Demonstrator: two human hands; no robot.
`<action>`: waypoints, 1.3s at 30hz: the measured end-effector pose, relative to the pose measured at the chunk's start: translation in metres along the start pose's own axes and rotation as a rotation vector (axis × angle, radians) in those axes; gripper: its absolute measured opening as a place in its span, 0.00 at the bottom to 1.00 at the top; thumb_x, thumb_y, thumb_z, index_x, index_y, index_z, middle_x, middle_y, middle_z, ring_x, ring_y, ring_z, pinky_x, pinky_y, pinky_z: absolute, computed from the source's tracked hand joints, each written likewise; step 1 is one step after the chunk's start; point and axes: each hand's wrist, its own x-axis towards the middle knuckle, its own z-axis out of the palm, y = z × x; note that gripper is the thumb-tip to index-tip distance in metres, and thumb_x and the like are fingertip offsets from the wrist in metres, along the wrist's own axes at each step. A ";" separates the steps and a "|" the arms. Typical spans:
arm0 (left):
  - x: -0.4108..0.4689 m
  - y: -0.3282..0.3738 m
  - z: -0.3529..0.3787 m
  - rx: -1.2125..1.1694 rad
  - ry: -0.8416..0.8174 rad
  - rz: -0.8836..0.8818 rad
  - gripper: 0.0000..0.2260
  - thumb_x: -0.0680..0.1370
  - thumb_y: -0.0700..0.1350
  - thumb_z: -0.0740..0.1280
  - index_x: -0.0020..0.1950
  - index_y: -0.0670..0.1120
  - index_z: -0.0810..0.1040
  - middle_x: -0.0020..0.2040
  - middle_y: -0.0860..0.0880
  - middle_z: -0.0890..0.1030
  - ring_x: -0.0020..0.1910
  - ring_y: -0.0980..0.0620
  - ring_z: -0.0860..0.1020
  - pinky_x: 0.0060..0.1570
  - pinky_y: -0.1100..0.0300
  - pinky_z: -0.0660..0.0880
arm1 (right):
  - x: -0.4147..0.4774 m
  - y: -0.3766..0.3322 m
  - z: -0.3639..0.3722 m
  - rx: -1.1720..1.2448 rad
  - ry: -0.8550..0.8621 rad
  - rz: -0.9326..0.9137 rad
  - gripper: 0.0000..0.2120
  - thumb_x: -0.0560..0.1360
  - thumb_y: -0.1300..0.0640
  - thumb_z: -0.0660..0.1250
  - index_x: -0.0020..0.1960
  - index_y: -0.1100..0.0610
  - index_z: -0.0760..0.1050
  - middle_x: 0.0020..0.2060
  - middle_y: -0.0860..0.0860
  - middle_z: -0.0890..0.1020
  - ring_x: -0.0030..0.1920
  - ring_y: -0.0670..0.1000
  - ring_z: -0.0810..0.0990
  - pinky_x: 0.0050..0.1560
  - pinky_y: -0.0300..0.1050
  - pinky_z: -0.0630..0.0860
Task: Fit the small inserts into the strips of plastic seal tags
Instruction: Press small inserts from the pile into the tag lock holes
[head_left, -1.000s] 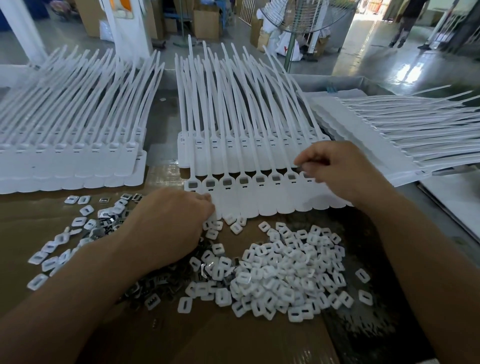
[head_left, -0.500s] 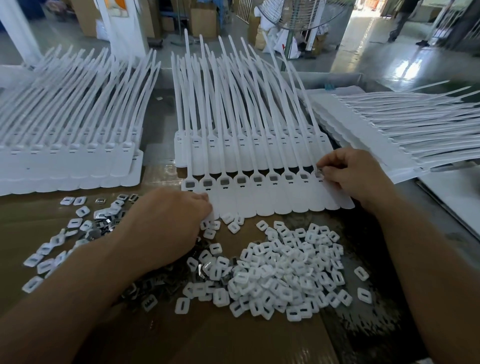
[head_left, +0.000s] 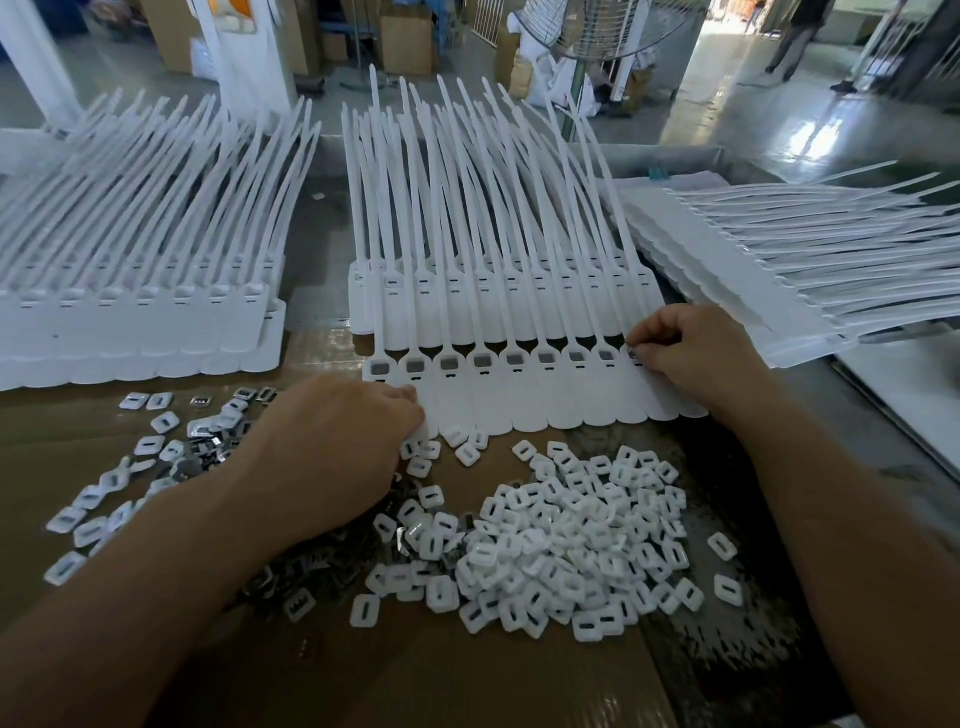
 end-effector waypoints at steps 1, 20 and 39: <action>0.000 0.000 0.000 -0.002 0.002 0.001 0.18 0.75 0.42 0.54 0.62 0.52 0.74 0.62 0.58 0.75 0.54 0.58 0.77 0.54 0.62 0.74 | 0.000 0.000 0.000 -0.013 0.010 0.001 0.06 0.73 0.63 0.67 0.41 0.53 0.77 0.34 0.41 0.75 0.37 0.38 0.71 0.35 0.29 0.63; -0.002 -0.002 0.001 -0.042 0.027 -0.004 0.17 0.75 0.42 0.54 0.60 0.51 0.75 0.58 0.57 0.78 0.50 0.58 0.78 0.50 0.64 0.74 | -0.024 -0.031 -0.010 0.101 -0.059 -0.177 0.11 0.72 0.60 0.69 0.37 0.45 0.75 0.36 0.40 0.79 0.38 0.37 0.77 0.39 0.26 0.68; -0.001 0.001 0.000 0.000 0.008 0.004 0.18 0.76 0.42 0.54 0.63 0.54 0.72 0.62 0.59 0.75 0.54 0.58 0.77 0.53 0.64 0.74 | -0.076 -0.089 0.011 -0.266 -0.681 -0.421 0.07 0.71 0.51 0.70 0.48 0.49 0.78 0.35 0.39 0.72 0.37 0.37 0.71 0.37 0.27 0.66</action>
